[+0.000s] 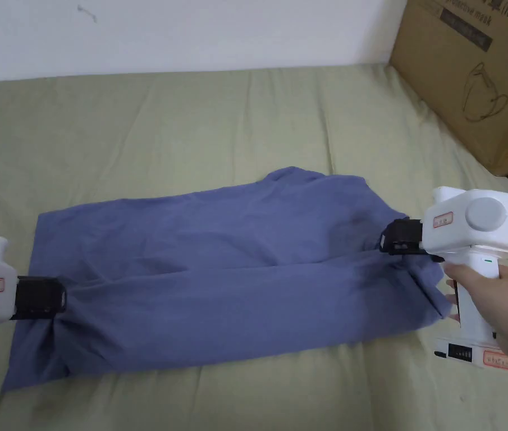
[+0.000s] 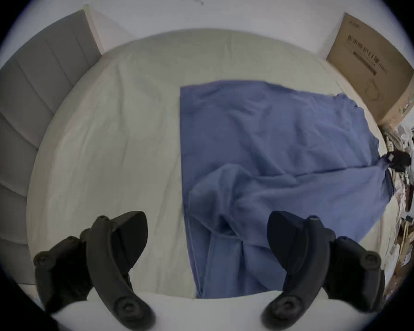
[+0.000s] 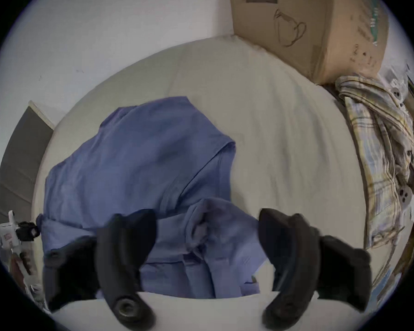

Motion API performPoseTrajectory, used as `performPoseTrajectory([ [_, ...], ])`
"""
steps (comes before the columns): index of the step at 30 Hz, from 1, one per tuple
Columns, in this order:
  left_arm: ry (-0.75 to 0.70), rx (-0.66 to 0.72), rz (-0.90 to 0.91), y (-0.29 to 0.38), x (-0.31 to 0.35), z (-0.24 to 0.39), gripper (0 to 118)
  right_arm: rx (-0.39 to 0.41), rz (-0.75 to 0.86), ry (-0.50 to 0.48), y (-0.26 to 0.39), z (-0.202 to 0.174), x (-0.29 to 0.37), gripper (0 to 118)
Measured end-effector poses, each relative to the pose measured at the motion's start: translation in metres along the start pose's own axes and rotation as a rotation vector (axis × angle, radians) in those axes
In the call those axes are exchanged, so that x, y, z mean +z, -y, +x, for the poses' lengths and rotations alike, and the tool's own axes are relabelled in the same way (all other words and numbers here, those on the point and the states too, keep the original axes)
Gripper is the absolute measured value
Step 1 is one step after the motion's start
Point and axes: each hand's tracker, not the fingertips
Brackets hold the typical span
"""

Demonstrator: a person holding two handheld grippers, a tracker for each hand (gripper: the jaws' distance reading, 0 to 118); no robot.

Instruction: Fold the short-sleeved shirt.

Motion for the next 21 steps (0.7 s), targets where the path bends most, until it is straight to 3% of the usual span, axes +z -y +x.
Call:
performPoseTrajectory([
  [7, 0.054, 0.016, 0.142, 0.056, 0.066, 0.011, 105, 0.056, 0.102, -0.085, 0.05, -0.006, 0.073, 95],
  [8, 0.052, 0.003, 0.146, 0.066, 0.076, 0.013, 102, 0.065, 0.112, -0.095, 0.058, -0.008, 0.084, 95],
  [9, 0.067, -0.013, 0.149, 0.077, 0.087, 0.014, 89, 0.087, 0.127, -0.115, 0.067, -0.009, 0.096, 91],
  [10, 0.123, -0.03, 0.148, 0.087, 0.094, 0.014, 52, 0.113, 0.139, -0.137, 0.075, -0.011, 0.107, 66],
  [11, 0.165, -0.031, 0.133, 0.096, 0.101, 0.014, 16, 0.132, 0.163, -0.145, 0.08, -0.014, 0.114, 29],
  [12, 0.161, -0.012, 0.092, 0.105, 0.105, 0.015, 0, 0.152, 0.173, -0.14, 0.087, -0.016, 0.122, 0],
  [14, 0.121, 0.02, 0.052, 0.12, 0.109, 0.013, 0, 0.156, 0.174, -0.134, 0.096, -0.018, 0.131, 0],
  [16, 0.139, 0.044, 0.049, 0.128, 0.115, 0.008, 0, 0.12, 0.131, -0.214, 0.1, -0.02, 0.133, 0],
  [21, 0.118, 0.182, 0.034, 0.11, 0.09, -0.015, 4, 0.1, 0.116, -0.186, 0.102, -0.019, 0.131, 0],
])
